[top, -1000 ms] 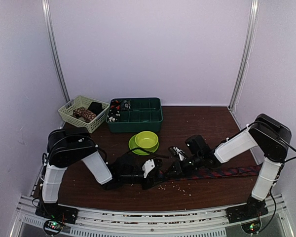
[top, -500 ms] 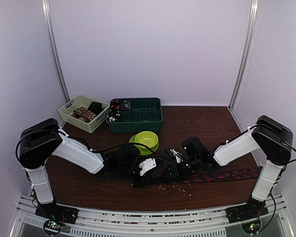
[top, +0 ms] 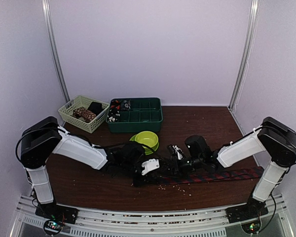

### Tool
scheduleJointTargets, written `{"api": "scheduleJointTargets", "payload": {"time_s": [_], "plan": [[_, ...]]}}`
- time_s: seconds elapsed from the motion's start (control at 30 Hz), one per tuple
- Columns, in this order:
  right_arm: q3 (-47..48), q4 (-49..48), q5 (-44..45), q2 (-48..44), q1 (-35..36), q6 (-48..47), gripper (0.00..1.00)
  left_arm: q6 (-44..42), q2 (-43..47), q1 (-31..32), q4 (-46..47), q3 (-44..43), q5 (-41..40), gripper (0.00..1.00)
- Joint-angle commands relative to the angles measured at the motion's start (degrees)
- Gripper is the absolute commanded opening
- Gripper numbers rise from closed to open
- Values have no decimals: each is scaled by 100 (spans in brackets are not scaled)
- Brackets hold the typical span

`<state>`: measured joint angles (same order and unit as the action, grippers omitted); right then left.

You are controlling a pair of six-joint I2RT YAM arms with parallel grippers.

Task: Roll the ties
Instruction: Roll the tie at the center of the board.

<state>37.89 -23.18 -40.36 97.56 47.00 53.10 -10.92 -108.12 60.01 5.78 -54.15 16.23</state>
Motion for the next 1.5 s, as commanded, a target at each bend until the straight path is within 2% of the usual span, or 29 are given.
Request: {"api": "scheduleJointTargets", "payload": {"time_s": [0.0, 0.37, 0.43, 0.53, 0.6, 0.73, 0.77, 1.0, 1.13, 1.47], "plan": [[-92, -834, -84, 235, 115, 694, 40, -135, -258, 59, -655, 15, -161, 21], [274, -408, -79, 626, 292, 640, 31, -182, -299, 64, -739, -49, -195, 22], [252, -444, -111, 694, 295, 633, 24, -191, -302, 64, -762, -69, -203, 22], [137, -495, -80, 763, 268, 579, 7, -191, -314, 64, -765, -78, -233, 24], [-20, -676, -81, 815, 221, 602, 0, -173, -307, 64, -743, -70, -262, 28], [-421, -1282, -157, 960, 113, 759, 0, -95, -248, 64, -476, 32, -286, 49], [-491, -1409, -177, 1009, 86, 790, 0, -67, -197, 66, -352, 83, -295, 53], [-921, -2339, -259, 1236, -44, 1109, 0, 166, 4, 64, 687, 496, -280, 60], [-932, -2491, -279, 1323, -62, 1172, 0, 342, 31, 65, 1923, 1044, -167, 64], [-1026, -2673, -306, 1360, -121, 1290, 0, 804, -818, 95, 4339, 1465, -135, 69]]}}
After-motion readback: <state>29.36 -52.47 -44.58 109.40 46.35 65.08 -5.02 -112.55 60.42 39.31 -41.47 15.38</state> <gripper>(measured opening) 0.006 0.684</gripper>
